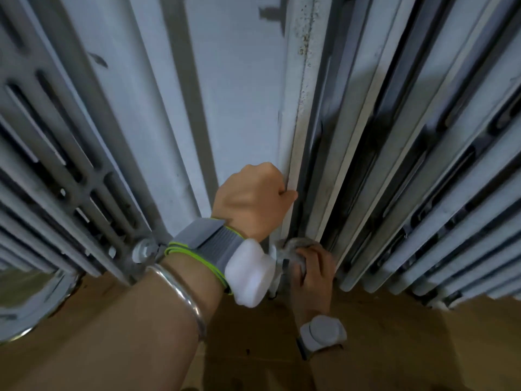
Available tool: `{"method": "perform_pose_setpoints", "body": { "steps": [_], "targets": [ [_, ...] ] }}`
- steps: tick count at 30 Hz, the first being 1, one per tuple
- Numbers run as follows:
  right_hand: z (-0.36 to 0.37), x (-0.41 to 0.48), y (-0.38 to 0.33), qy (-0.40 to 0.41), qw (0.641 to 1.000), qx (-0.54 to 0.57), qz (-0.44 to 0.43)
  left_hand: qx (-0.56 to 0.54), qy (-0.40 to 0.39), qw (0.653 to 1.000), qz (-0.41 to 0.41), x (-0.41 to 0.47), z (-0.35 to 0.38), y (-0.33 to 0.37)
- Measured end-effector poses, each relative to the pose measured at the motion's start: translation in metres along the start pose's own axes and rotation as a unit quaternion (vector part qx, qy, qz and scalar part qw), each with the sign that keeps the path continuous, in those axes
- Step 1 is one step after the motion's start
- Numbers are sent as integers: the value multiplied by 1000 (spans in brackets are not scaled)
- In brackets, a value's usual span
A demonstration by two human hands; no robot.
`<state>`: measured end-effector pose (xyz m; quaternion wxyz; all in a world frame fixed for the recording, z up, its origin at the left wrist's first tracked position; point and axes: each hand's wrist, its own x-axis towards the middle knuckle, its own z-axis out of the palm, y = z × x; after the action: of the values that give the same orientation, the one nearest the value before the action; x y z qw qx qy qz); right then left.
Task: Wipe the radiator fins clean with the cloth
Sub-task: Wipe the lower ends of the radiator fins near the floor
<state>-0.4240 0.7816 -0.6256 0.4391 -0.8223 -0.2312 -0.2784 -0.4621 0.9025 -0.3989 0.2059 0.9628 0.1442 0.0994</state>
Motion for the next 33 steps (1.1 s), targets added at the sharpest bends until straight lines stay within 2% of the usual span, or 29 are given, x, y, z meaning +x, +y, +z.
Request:
{"method": "perform_pose_setpoints", "body": {
  "steps": [5, 9, 11, 13, 15, 17, 20, 23, 27, 33],
  "targets": [
    [2, -13, 12, -48, 998, -33, 36, -15, -21, 1000, -11, -2, 3, 2],
    [6, -31, 33, -115, 993, -21, 21, -51, -35, 998, 8, -4, 9, 10],
    [5, -37, 41, -151, 987, -21, 52, -66, -33, 997, 17, -5, 13, 14],
    [-2, -39, 43, -171, 978, -13, 118, -73, -31, 997, 19, -5, 19, 18],
    [-16, -38, 45, -158, 970, -12, 184, -69, -45, 997, 8, -3, 24, 21],
    [-32, -35, 45, -129, 973, -5, 192, -61, -62, 996, -5, -1, 28, 25],
    [-55, -22, 33, -75, 989, 19, 127, -55, -78, 995, -16, 1, 36, 32],
    [-70, -2, 17, 11, 994, 42, 99, -54, -81, 995, -25, 2, 41, 39],
    [-85, 32, 4, 74, 992, 86, 56, -47, -51, 997, -43, 3, 46, 46],
    [-71, 55, 28, 50, 997, 58, 25, -3, -4, 999, -53, 11, 51, 51]
  ]
}}
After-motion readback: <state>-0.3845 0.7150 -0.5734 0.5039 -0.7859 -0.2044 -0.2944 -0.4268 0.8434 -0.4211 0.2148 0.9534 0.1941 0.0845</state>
